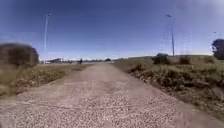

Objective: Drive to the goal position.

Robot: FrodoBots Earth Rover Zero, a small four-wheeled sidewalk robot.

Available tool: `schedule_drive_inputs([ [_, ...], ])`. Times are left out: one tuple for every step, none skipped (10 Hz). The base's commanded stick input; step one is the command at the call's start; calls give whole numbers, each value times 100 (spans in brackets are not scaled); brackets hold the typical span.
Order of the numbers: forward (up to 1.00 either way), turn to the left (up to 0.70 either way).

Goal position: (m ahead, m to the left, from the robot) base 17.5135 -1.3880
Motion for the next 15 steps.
schedule_drive_inputs([
  [100,20],
  [100,4],
  [100,0],
  [100,0],
  [100,0],
  [100,0],
  [100,0],
  [100,0],
  [100,0],
  [100,0],
  [100,0],
  [100,0],
  [100,0],
  [100,0],
  [100,0],
])
